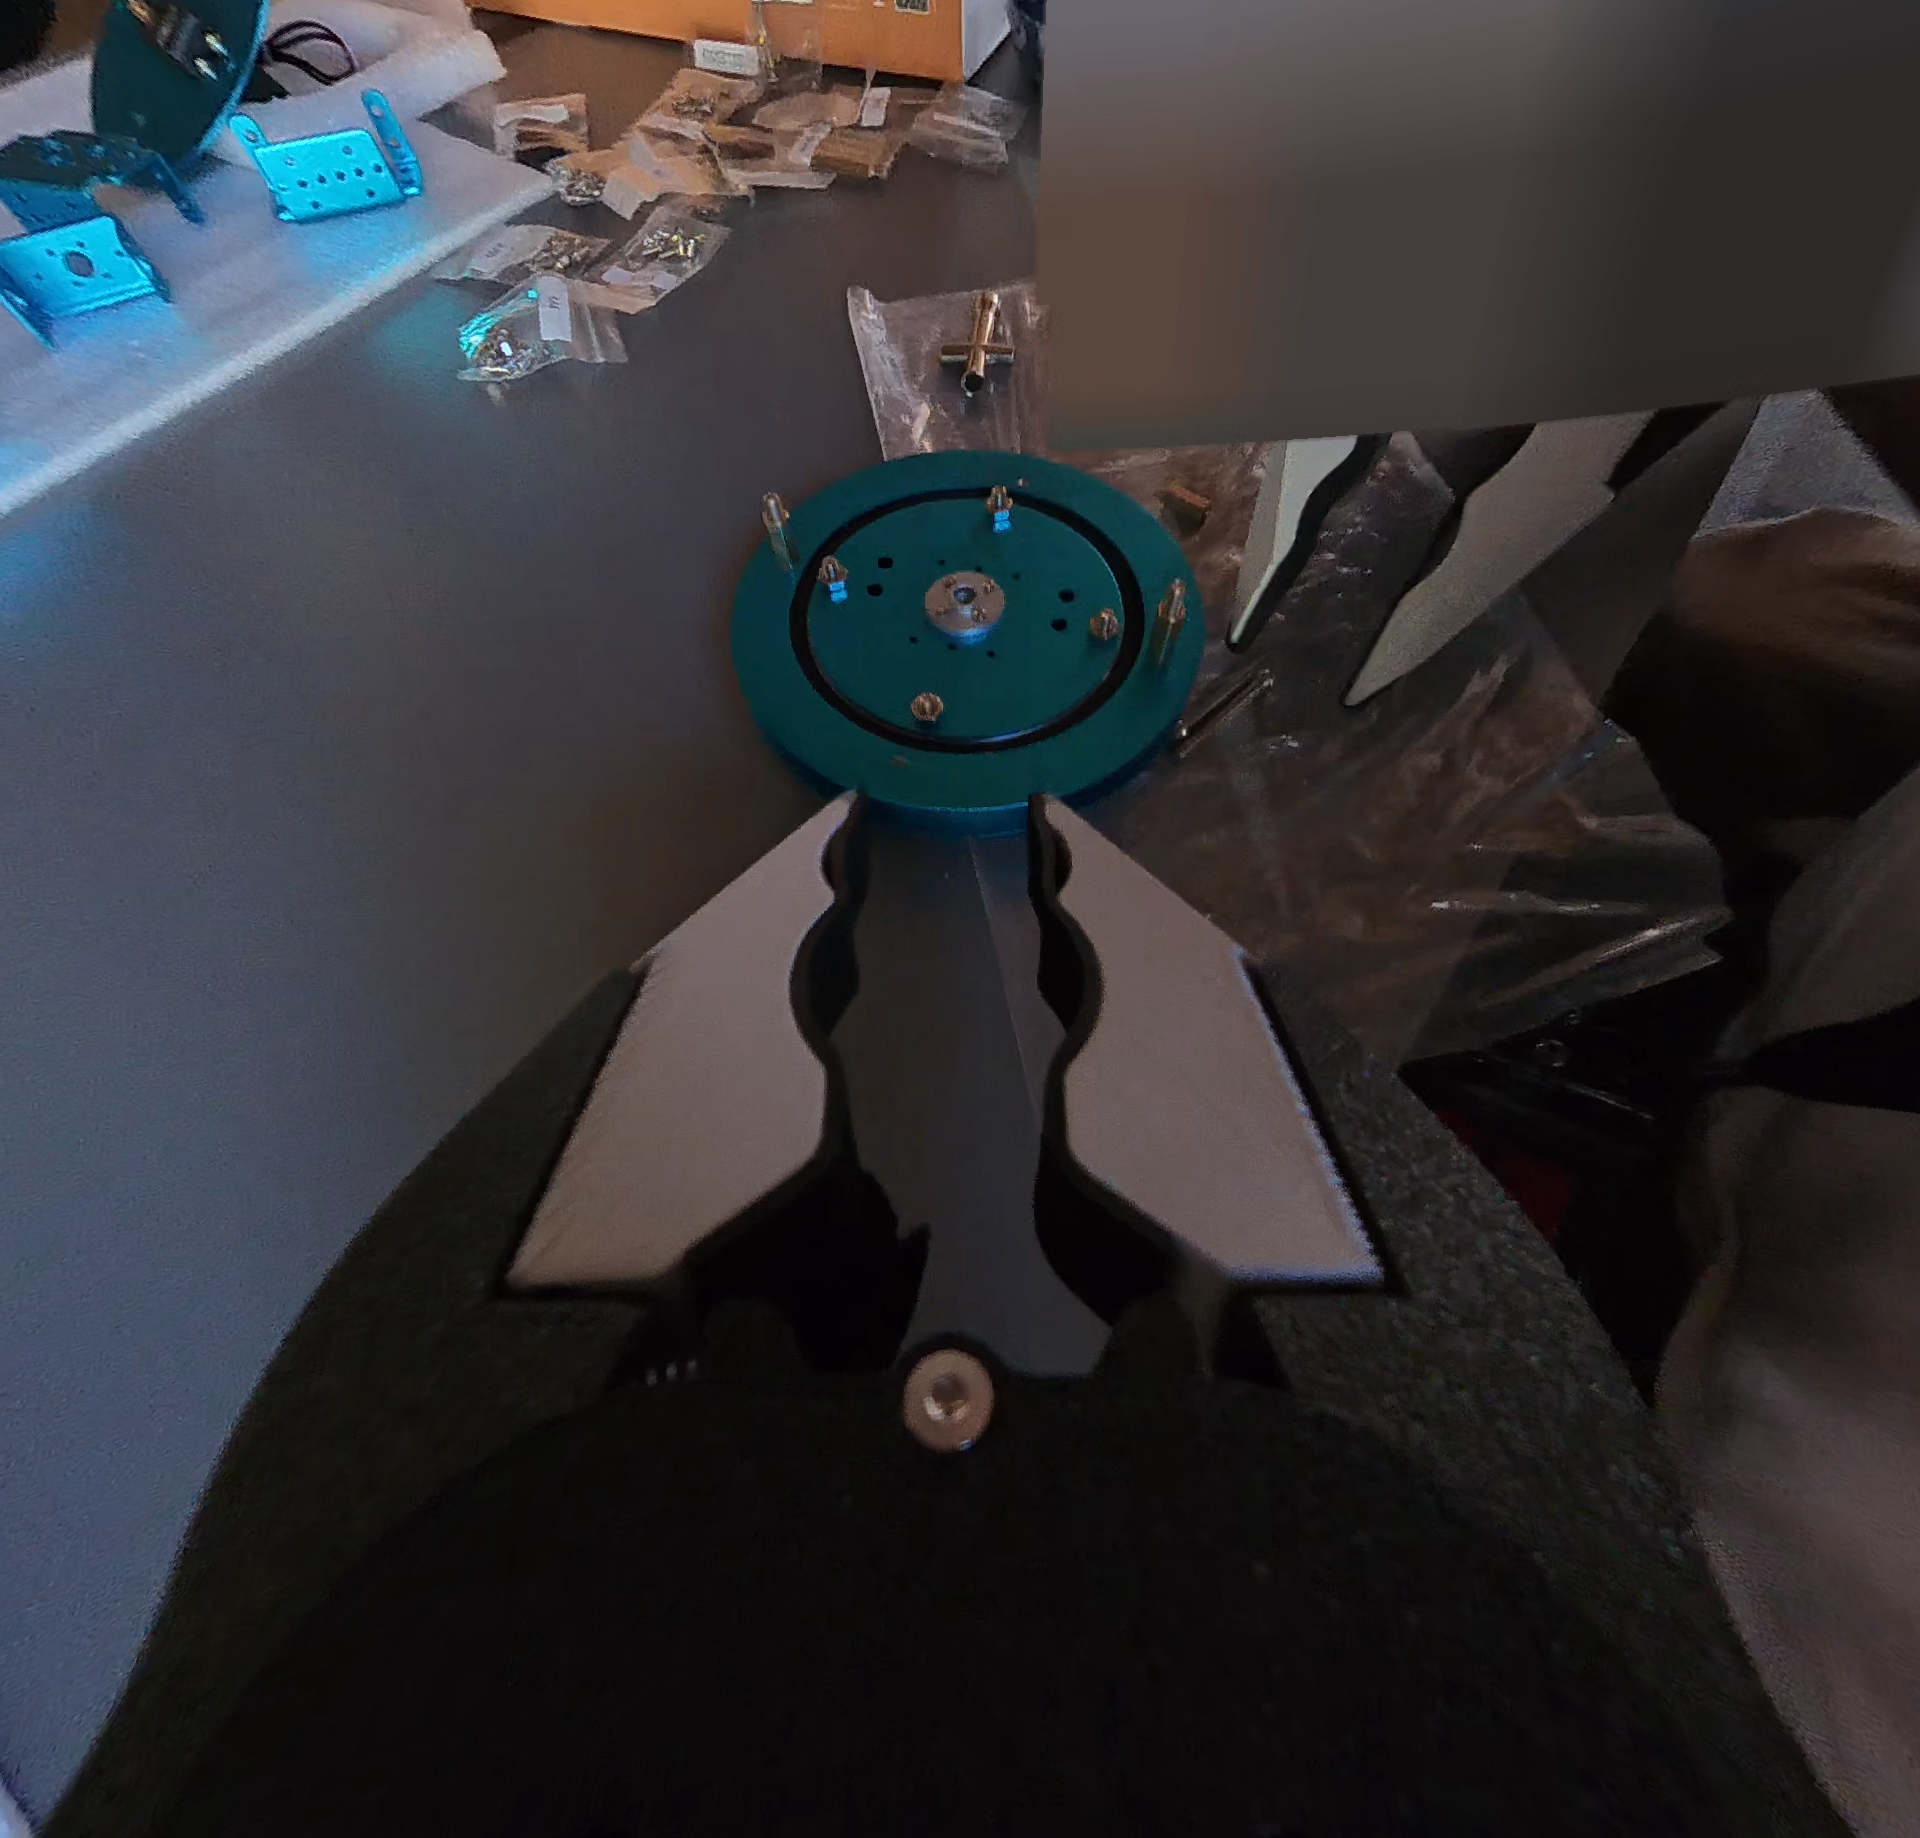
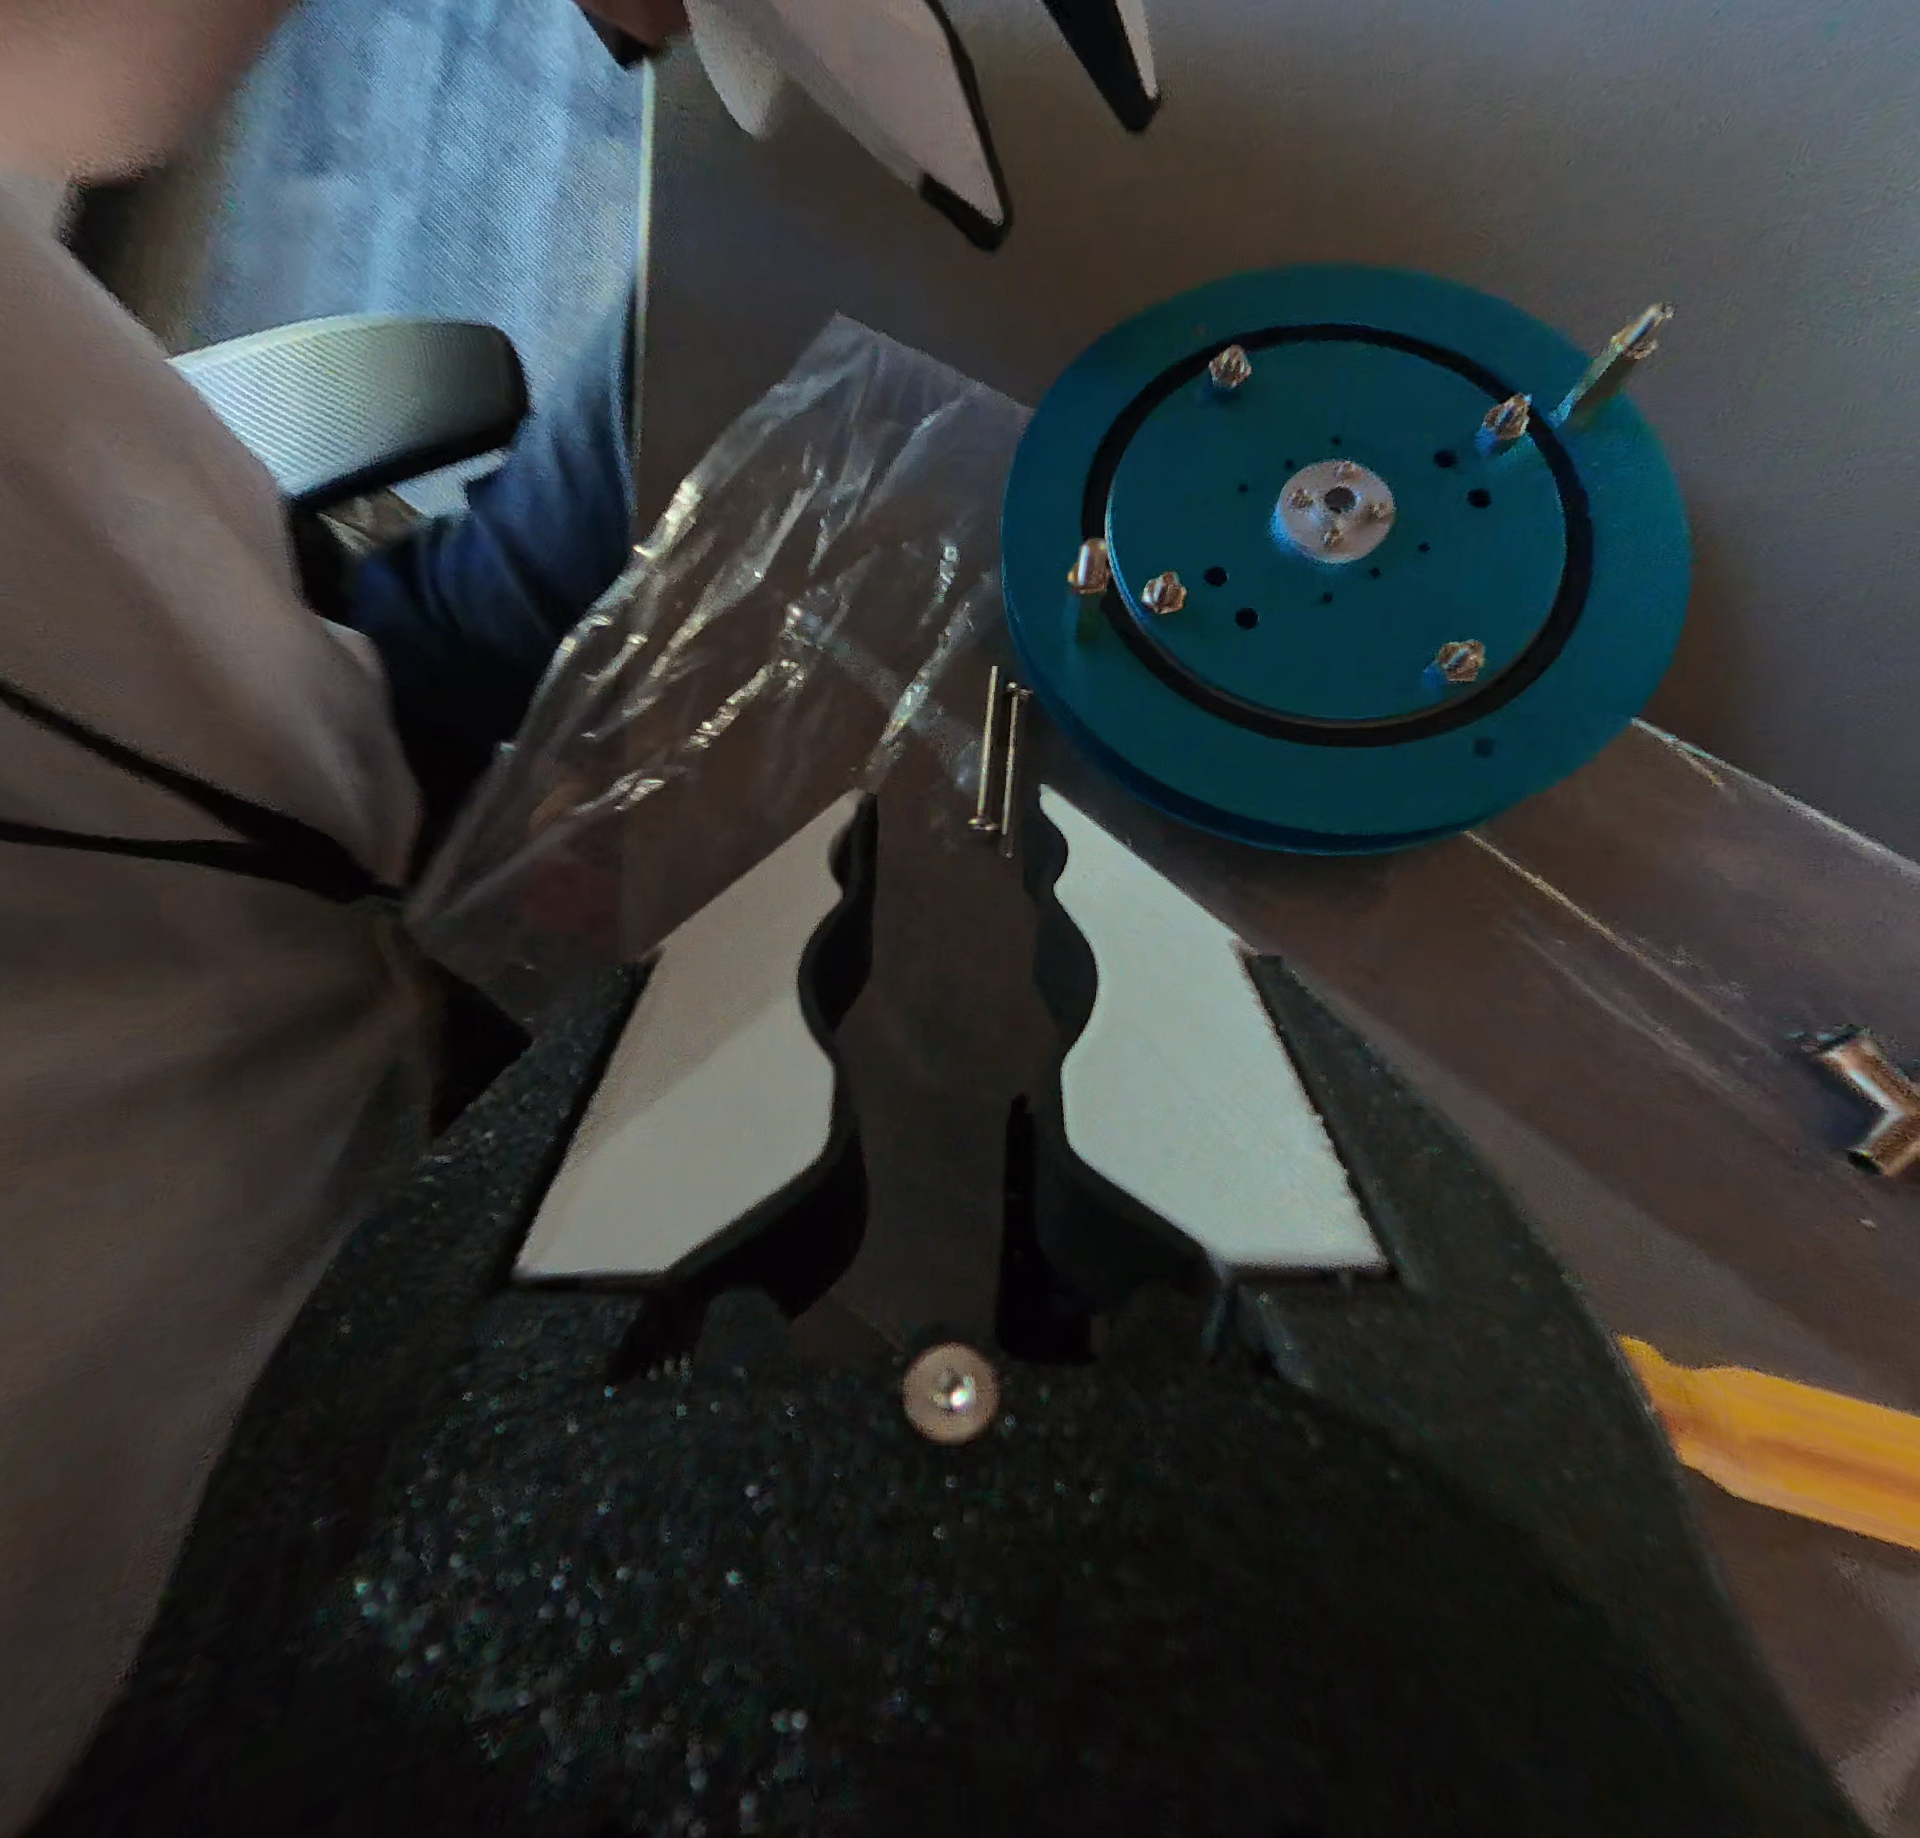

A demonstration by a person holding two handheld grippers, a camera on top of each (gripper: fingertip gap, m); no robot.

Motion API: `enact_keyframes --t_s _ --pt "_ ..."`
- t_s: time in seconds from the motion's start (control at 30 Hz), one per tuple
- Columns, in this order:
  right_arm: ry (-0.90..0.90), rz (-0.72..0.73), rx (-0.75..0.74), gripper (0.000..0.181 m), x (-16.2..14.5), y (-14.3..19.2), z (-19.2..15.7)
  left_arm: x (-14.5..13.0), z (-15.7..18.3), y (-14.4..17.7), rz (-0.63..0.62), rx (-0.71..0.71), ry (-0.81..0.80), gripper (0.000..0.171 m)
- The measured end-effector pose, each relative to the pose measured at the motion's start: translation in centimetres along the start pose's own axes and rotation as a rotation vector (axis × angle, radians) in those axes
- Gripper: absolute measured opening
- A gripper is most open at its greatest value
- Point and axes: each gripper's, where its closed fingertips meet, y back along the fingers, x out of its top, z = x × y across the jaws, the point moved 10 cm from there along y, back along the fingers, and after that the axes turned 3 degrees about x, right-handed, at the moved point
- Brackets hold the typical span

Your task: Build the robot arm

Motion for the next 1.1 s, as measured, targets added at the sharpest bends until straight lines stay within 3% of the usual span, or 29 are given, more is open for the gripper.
enact_keyframes --t_s 0.13,0.3,0.5,0.63,0.77,0.87,1.1 --pt "0.07 -0.055 -0.079 0.021 0.0 -0.8 -0.7 -0.6 1.9 0.7 0.015 0.032 -0.031 0.026" --pt "0.009 -0.061 -0.046 0.009 0.1 -1.0 -0.6 -0.7 3.6 0.9 0.038 -0.007 -0.006 0.024" --pt "0.034 -0.067 -0.078 0.004 0.0 -0.6 -1.3 -1.2 4.9 -1.3 -0.023 -0.056 0.074 0.024" --pt "0.018 0.0 -0.075 0.004 0.0 0.3 -1.7 -1.3 5.7 -2.5 0.003 -0.134 0.064 0.024" --pt "-0.02 0.073 -0.043 0.005 -0.3 1.3 -1.7 -0.4 6.6 -2.9 0.007 -0.118 -0.028 0.024" --pt "-0.011 0.214 0.024 0.005 0.2 2.5 -2.1 0.4 6.5 -3.0 0.037 -0.209 0.095 0.023" --pt "0.121 0.326 -0.134 0.005 0.7 3.2 -2.9 0.1 5.3 -3.2 0.151 -0.389 0.582 0.023"
